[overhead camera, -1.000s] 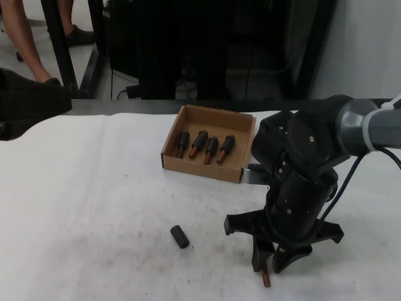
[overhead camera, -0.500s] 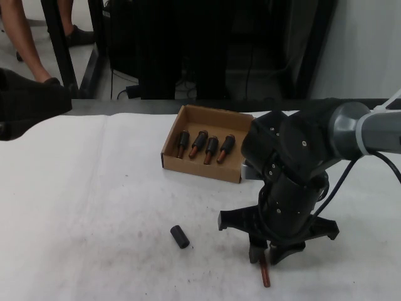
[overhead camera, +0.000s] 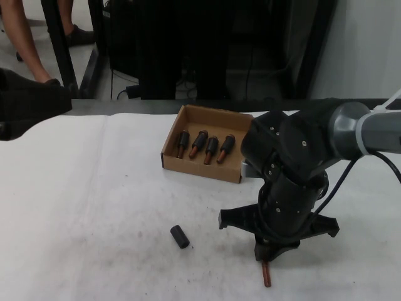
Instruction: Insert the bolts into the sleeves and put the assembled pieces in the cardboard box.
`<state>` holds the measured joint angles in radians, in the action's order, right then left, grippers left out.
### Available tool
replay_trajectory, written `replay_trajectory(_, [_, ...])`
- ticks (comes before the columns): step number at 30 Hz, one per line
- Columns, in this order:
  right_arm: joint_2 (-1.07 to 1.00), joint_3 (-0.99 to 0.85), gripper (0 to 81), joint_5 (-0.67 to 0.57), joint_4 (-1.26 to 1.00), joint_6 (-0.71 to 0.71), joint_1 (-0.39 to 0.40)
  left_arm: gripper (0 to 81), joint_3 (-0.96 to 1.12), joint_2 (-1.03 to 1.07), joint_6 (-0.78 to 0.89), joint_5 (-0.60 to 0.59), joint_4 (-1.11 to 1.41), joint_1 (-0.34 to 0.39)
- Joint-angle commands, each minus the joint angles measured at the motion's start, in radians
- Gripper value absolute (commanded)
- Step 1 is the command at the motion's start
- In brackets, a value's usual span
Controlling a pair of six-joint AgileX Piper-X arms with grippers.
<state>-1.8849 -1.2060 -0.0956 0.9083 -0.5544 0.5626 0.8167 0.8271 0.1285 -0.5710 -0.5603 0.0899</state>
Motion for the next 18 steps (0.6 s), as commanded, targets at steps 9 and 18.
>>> replay_trajectory(9, [0.013, -0.003, 0.0, -0.047, -0.002, 0.011, 0.003, 51.0, 0.002, 0.0, -0.002, 0.009, 0.013, 0.002])
replay_trajectory(18, [0.152, -0.003, 0.2, -0.022, 0.141, 0.202, 0.003, 45.9, 0.002, 0.022, 0.116, 0.275, -0.095, 0.143])
